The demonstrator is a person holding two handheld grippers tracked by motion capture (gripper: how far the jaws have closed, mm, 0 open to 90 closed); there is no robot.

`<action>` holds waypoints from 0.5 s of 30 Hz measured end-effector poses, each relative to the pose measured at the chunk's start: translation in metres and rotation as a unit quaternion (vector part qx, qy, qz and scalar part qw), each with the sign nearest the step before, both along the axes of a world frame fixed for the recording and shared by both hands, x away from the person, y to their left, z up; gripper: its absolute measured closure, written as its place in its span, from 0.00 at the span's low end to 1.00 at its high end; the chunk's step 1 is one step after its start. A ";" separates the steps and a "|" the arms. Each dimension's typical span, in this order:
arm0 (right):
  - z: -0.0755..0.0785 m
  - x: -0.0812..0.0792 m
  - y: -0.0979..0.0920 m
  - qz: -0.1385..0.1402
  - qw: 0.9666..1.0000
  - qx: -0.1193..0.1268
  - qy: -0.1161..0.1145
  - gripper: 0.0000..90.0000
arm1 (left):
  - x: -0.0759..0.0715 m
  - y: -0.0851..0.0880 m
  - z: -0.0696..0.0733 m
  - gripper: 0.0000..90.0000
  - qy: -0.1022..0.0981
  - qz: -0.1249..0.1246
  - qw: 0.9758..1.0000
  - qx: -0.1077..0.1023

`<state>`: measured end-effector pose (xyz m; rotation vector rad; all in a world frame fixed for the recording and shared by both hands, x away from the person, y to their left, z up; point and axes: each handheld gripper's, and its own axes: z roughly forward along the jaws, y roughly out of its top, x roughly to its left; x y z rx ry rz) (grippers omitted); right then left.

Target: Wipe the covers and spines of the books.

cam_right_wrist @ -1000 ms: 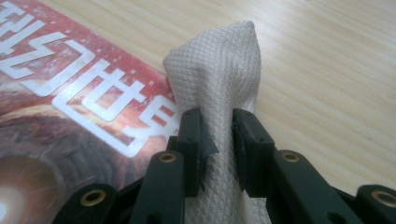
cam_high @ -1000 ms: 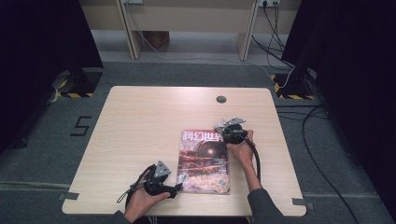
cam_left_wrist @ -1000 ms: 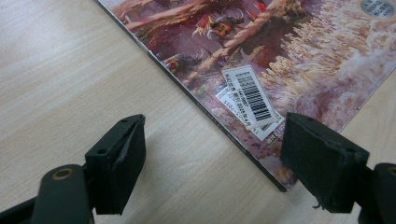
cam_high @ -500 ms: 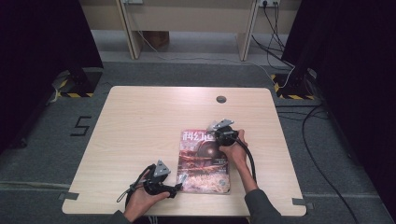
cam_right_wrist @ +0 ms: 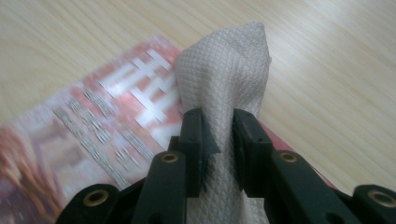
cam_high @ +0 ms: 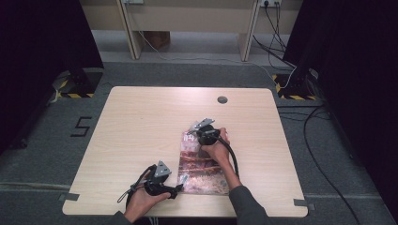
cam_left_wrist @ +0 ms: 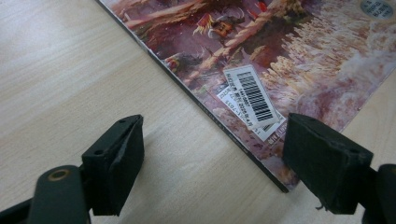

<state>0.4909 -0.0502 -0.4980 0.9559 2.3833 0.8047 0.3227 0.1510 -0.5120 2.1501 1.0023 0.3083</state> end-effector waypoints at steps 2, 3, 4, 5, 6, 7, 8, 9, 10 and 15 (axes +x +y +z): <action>0.000 0.000 0.010 0.005 1.000 0.002 0.002 0.84 | 0.000 0.000 0.000 0.21 0.000 0.000 1.000 0.000; 0.000 -0.001 0.016 0.011 1.000 -0.001 0.002 0.84 | 0.000 0.000 0.000 0.21 0.000 0.000 1.000 0.000; 0.000 -0.001 0.019 0.015 1.000 -0.002 0.002 0.84 | 0.000 0.000 0.000 0.21 0.000 0.001 1.000 0.001; 0.000 -0.002 0.023 0.017 1.000 -0.003 0.002 0.84 | 0.000 0.000 0.000 0.21 -0.001 0.001 1.000 0.001; 0.000 -0.003 0.025 0.022 1.000 -0.002 0.001 0.84 | 0.000 0.000 0.000 0.21 -0.002 0.001 1.000 0.002; 0.000 -0.004 0.028 0.026 1.000 -0.005 0.000 0.84 | -0.001 0.000 0.000 0.21 -0.003 0.001 1.000 0.002; 0.000 -0.005 0.029 0.028 1.000 -0.005 -0.001 0.84 | 0.000 0.000 0.000 0.21 -0.002 0.000 1.000 0.001; 0.000 -0.006 0.030 0.033 0.999 -0.005 -0.003 0.84 | 0.000 0.000 0.000 0.21 -0.002 0.000 1.000 0.001; 0.000 -0.007 0.030 0.035 0.999 -0.004 -0.003 0.84 | 0.000 0.000 0.000 0.21 -0.001 0.000 1.000 0.001; -0.001 -0.018 0.029 0.060 0.998 0.000 0.000 0.84 | 0.000 0.000 0.000 0.21 -0.001 0.001 1.000 0.001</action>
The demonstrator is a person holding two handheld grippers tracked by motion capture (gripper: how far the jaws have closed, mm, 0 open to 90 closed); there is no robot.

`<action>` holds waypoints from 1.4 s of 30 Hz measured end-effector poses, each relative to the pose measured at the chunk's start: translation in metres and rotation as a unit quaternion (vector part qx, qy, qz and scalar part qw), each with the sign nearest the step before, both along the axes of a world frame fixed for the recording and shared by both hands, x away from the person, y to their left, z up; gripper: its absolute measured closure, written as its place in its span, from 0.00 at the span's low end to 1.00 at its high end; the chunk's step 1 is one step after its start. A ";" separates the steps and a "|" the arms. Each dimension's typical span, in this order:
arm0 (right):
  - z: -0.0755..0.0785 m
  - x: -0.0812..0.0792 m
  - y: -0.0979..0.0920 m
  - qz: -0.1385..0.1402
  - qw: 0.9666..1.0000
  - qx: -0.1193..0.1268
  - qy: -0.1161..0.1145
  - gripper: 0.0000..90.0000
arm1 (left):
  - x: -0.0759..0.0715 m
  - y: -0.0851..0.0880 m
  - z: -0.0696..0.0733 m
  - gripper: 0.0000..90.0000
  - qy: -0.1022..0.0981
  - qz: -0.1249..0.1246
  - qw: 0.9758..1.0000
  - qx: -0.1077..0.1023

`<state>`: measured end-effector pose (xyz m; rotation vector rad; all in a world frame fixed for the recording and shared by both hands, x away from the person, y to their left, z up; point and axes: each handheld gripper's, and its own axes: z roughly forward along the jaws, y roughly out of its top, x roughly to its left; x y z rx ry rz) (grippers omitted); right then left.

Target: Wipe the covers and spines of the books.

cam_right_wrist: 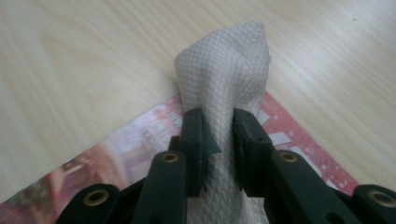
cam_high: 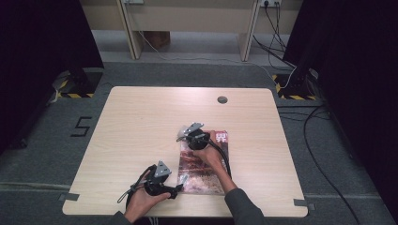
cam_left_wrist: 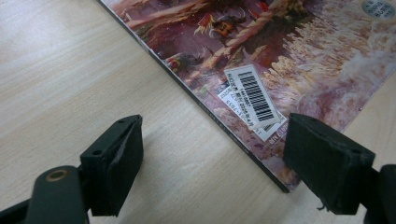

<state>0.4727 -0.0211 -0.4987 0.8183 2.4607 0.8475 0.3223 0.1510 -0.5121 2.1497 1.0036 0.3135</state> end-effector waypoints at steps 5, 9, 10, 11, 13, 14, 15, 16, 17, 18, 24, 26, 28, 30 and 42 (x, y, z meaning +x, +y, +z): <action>-0.001 -0.017 -0.010 0.024 0.999 0.022 0.013 0.84 | 0.000 0.000 0.000 0.21 -0.001 0.000 1.000 0.001; -0.002 -0.029 -0.013 0.042 0.999 0.025 0.016 0.83 | 0.000 0.000 0.000 0.21 0.000 0.001 1.000 0.001; -0.002 -0.032 -0.014 0.047 0.999 0.024 0.014 0.83 | 0.000 0.000 0.000 0.21 0.001 0.002 1.000 0.000; -0.002 -0.037 -0.015 0.050 0.998 0.024 0.014 0.83 | 0.000 0.000 0.000 0.21 0.000 0.002 1.000 0.001; -0.003 -0.049 -0.019 0.063 0.997 0.030 0.015 0.83 | -0.001 0.000 0.000 0.21 -0.001 0.002 1.000 0.001; -0.003 -0.050 -0.020 0.065 0.997 0.031 0.014 0.83 | -0.001 0.000 0.000 0.21 -0.001 0.002 1.000 0.001; -0.003 -0.050 -0.020 0.065 0.997 0.031 0.014 0.83 | 0.000 0.000 0.000 0.21 0.000 0.002 1.000 0.000; -0.003 -0.052 -0.023 0.067 0.997 0.033 0.013 0.83 | 0.000 0.000 0.000 0.21 0.001 0.003 1.000 -0.001; -0.004 -0.053 -0.028 0.063 0.997 0.036 0.014 0.83 | -0.001 0.000 0.000 0.21 0.000 0.003 1.000 0.000; -0.004 -0.054 -0.032 0.059 0.997 0.038 0.015 0.83 | -0.001 0.000 0.000 0.21 -0.001 0.003 1.000 0.000; -0.003 -0.044 -0.066 0.017 0.999 0.034 0.009 0.82 | -0.001 0.000 0.000 0.21 -0.001 0.003 1.000 0.000; -0.002 -0.041 -0.078 0.000 1.000 0.028 0.006 0.82 | -0.001 0.000 0.000 0.21 0.000 0.003 1.000 0.000; -0.002 -0.038 -0.092 -0.024 0.999 0.031 0.005 0.82 | -0.001 0.000 0.000 0.21 -0.001 0.003 1.000 0.001; -0.002 -0.036 -0.103 -0.044 0.998 0.035 0.007 0.82 | -0.001 0.000 0.000 0.21 -0.001 0.002 1.000 0.001; -0.002 -0.031 -0.129 -0.097 0.995 0.035 0.002 0.83 | 0.000 0.000 0.000 0.21 -0.001 0.001 1.000 0.002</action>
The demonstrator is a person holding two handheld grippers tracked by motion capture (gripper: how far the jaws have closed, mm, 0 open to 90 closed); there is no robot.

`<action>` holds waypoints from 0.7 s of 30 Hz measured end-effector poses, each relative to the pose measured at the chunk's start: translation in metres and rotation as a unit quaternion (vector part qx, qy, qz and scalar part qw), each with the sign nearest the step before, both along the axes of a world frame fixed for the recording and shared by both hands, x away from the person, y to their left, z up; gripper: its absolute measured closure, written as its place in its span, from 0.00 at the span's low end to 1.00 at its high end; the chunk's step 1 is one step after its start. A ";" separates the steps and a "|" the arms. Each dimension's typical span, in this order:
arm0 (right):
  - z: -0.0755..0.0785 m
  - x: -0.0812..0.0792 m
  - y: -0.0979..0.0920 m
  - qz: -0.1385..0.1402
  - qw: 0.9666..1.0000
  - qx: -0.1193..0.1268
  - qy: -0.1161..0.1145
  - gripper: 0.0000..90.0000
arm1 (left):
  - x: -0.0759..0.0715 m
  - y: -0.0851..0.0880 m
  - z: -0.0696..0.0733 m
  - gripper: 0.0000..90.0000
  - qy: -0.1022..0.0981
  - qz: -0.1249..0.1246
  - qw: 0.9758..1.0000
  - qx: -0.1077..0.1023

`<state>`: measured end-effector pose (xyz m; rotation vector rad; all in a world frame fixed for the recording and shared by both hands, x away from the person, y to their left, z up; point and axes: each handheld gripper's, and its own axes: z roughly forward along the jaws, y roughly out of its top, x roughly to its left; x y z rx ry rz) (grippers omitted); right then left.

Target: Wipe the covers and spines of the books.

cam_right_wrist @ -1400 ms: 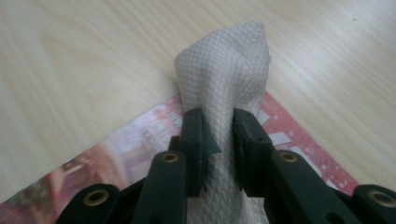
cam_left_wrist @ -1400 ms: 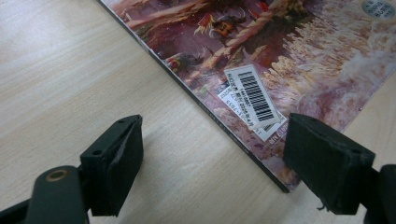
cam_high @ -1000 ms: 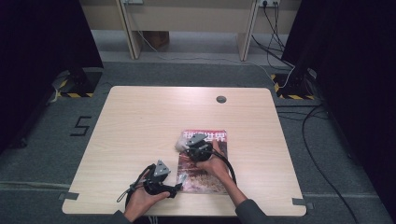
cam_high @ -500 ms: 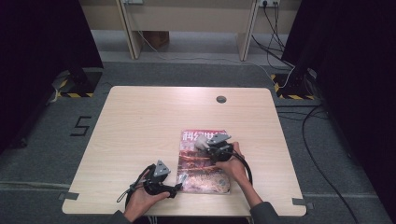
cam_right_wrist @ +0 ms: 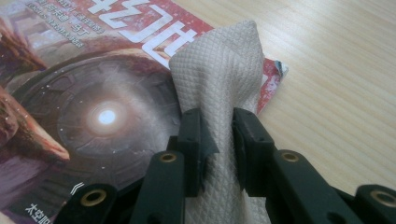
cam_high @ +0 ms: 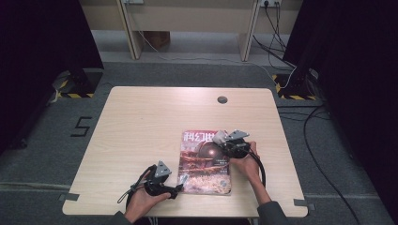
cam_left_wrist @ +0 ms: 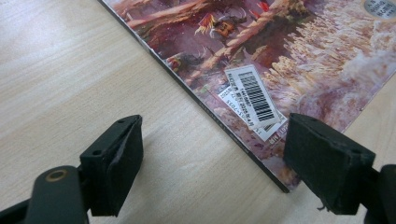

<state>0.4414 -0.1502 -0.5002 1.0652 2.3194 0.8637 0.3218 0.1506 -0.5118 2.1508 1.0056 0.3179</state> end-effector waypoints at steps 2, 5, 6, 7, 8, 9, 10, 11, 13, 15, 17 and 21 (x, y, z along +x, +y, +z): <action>0.000 -0.007 0.004 0.004 1.000 -0.005 -0.004 0.83 | 0.000 0.000 0.000 0.21 0.000 0.000 1.000 0.000; 0.000 -0.014 0.010 0.014 1.000 -0.003 -0.003 0.83 | 0.000 0.000 0.000 0.21 0.000 0.000 1.000 0.000; 0.000 -0.014 0.010 0.014 1.000 -0.003 -0.003 0.83 | 0.000 0.000 0.000 0.21 0.000 0.000 1.000 0.000; 0.000 -0.017 0.012 0.019 1.000 -0.004 -0.003 0.83 | 0.000 0.000 0.000 0.21 -0.001 0.001 1.000 0.000; 0.000 -0.021 0.017 0.028 1.000 -0.002 -0.001 0.83 | 0.000 0.000 0.000 0.21 -0.001 0.000 1.000 0.000; 0.000 -0.022 0.019 0.034 0.999 -0.002 0.000 0.83 | 0.000 0.000 0.000 0.21 0.000 0.000 1.000 0.000; 0.000 -0.025 0.024 0.041 0.999 0.001 0.002 0.83 | 0.000 0.000 0.000 0.21 0.000 0.000 1.000 0.000; -0.001 -0.027 0.029 0.047 0.999 0.001 0.002 0.83 | 0.000 0.000 0.000 0.21 0.000 0.000 1.000 0.000; -0.001 -0.031 0.041 0.064 0.998 0.007 0.006 0.83 | 0.000 0.000 0.000 0.21 -0.001 0.000 1.000 0.001; -0.002 -0.035 0.051 0.079 0.997 0.008 0.005 0.83 | 0.000 0.000 0.000 0.21 -0.001 0.001 1.000 -0.001; -0.002 -0.038 0.063 0.095 0.995 0.011 0.008 0.83 | 0.000 0.000 0.000 0.21 -0.002 0.000 1.000 0.000; -0.003 -0.049 0.084 0.125 0.992 0.015 0.011 0.82 | -0.003 -0.001 0.001 0.22 -0.018 -0.005 1.000 0.009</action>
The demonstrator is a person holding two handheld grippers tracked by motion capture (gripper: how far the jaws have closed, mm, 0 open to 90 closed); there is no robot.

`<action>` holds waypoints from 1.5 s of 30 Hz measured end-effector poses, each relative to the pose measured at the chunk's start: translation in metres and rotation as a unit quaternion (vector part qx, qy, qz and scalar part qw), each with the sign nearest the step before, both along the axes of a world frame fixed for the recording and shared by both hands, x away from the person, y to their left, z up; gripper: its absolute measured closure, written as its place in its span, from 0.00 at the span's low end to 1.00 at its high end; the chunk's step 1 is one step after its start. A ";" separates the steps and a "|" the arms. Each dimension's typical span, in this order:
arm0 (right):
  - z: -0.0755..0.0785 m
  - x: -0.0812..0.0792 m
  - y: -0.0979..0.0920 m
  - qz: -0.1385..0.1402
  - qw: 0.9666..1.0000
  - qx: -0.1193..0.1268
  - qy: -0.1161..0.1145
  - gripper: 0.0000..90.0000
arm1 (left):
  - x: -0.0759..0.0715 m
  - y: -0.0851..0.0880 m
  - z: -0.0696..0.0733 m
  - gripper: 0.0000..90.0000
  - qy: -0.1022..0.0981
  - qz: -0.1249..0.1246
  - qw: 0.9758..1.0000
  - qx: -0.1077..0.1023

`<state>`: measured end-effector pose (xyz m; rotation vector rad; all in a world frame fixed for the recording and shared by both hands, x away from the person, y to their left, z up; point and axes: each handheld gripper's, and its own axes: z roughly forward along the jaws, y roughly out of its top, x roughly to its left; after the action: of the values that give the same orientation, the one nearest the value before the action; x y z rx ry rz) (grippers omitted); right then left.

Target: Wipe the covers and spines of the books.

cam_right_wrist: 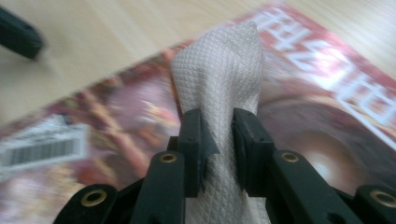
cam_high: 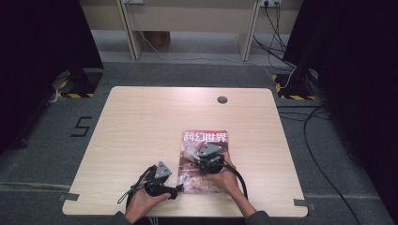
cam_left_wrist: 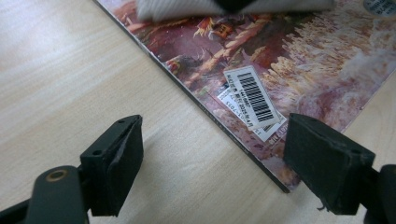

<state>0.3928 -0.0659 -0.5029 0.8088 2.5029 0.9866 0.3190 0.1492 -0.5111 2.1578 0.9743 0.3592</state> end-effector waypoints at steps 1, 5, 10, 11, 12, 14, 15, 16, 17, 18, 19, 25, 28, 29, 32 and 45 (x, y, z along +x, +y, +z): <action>-0.001 -0.004 0.005 0.009 1.000 0.004 0.001 0.82 | 0.000 0.000 0.001 0.23 0.000 -0.004 1.000 0.000; 0.000 -0.016 0.019 0.037 0.999 0.006 0.009 0.82 | 0.000 0.005 0.002 0.26 0.012 -0.013 1.000 -0.008; 0.000 -0.028 0.025 0.063 0.998 0.009 0.014 0.82 | 0.002 0.021 0.007 0.28 0.014 0.004 1.000 -0.024; 0.000 -0.029 0.024 0.066 0.998 0.007 0.015 0.82 | 0.003 0.026 0.008 0.28 0.013 0.010 0.999 -0.028; 0.000 -0.030 0.023 0.067 0.998 0.011 0.014 0.82 | 0.003 0.029 0.009 0.28 0.012 0.015 0.999 -0.030; 0.000 -0.031 0.019 0.069 0.997 0.009 0.015 0.82 | 0.005 0.037 0.011 0.28 0.009 0.026 0.999 -0.033; 0.001 -0.030 0.016 0.065 0.998 0.003 0.012 0.82 | 0.006 0.040 0.011 0.28 0.007 0.032 0.999 -0.031; 0.001 -0.028 0.009 0.056 0.998 -0.003 0.005 0.82 | 0.007 0.041 0.011 0.28 0.007 0.035 0.999 -0.030; 0.001 -0.024 0.002 0.043 0.999 -0.002 0.006 0.82 | 0.007 0.042 0.011 0.28 0.008 0.038 0.999 -0.030; 0.001 -0.021 -0.006 0.028 1.000 -0.002 0.003 0.82 | 0.008 0.043 0.010 0.28 0.008 0.038 0.999 -0.029; 0.001 -0.017 -0.013 0.017 1.000 -0.001 0.002 0.82 | 0.008 0.042 0.010 0.28 0.009 0.037 0.999 -0.027; 0.001 0.000 -0.065 -0.062 0.998 0.003 -0.004 0.82 | 0.008 0.041 0.009 0.28 0.010 0.034 0.999 -0.020; 0.002 0.002 -0.078 -0.082 0.997 0.002 -0.002 0.82 | 0.009 0.044 0.009 0.28 0.009 0.042 0.999 -0.015; 0.002 0.001 -0.081 -0.084 0.996 0.001 -0.002 0.82 | 0.010 0.045 0.009 0.28 0.008 0.045 0.999 -0.012; 0.003 -0.003 -0.078 -0.081 0.997 -0.007 -0.003 0.82 | 0.011 0.048 0.009 0.28 0.007 0.053 0.999 -0.010; 0.002 -0.032 -0.026 0.005 1.000 -0.015 -0.005 0.83 | 0.017 0.060 0.010 0.28 0.000 0.085 0.996 -0.012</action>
<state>0.3606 -0.0915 -0.5005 0.7803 2.5101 0.9519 0.3364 0.2089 -0.5010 2.0593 1.1596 0.4263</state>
